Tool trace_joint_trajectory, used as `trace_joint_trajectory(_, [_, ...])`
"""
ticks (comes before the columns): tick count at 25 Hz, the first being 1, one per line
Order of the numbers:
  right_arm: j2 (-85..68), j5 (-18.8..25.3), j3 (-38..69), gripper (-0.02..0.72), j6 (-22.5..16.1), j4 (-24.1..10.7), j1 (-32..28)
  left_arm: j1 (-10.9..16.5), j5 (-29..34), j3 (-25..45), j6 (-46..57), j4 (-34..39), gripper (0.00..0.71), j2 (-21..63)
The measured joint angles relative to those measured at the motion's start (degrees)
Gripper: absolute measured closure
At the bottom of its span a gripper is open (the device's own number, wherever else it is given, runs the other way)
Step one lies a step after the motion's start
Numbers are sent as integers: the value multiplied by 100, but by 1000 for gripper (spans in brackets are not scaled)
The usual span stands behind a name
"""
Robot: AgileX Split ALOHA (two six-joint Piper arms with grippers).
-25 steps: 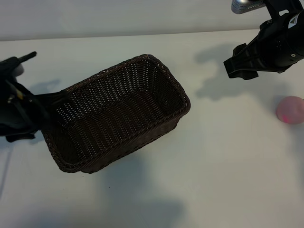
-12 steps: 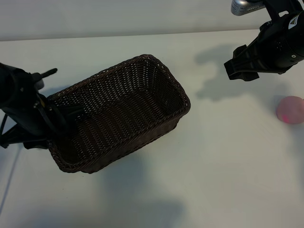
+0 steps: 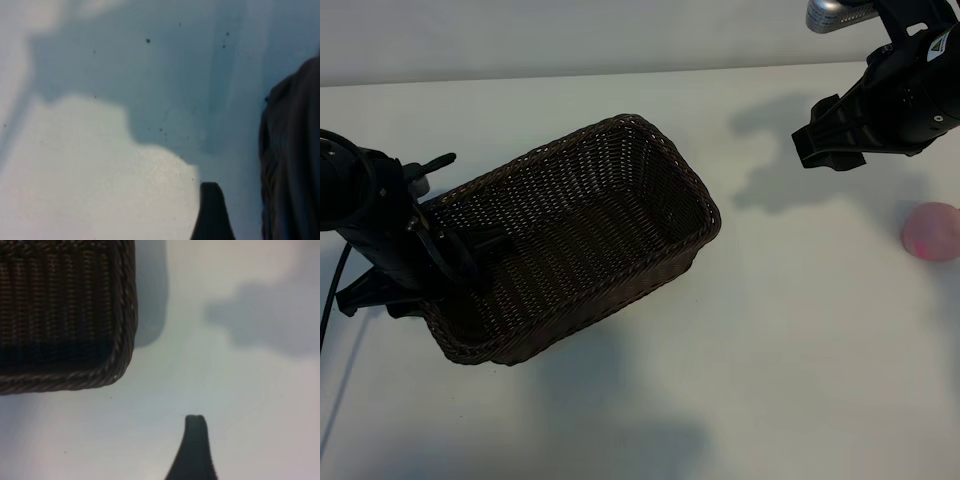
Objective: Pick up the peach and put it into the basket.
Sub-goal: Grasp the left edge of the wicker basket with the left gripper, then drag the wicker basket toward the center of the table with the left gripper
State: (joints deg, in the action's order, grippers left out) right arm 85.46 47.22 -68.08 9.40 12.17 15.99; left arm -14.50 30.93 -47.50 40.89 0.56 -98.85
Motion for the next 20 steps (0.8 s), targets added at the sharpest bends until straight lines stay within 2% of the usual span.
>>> trace_joint_trajectory(3, [0,0,0,115,0,0,0,0,-13,0,0,-7,207,0])
trace_joint_trajectory(8, [0,0,0,115,0,0,0,7,-82,0,32,-56,303,0])
trace_joint_trajectory(20, [0,0,0,115,0,0,0,7,-123,0,-9,-56,309,103])
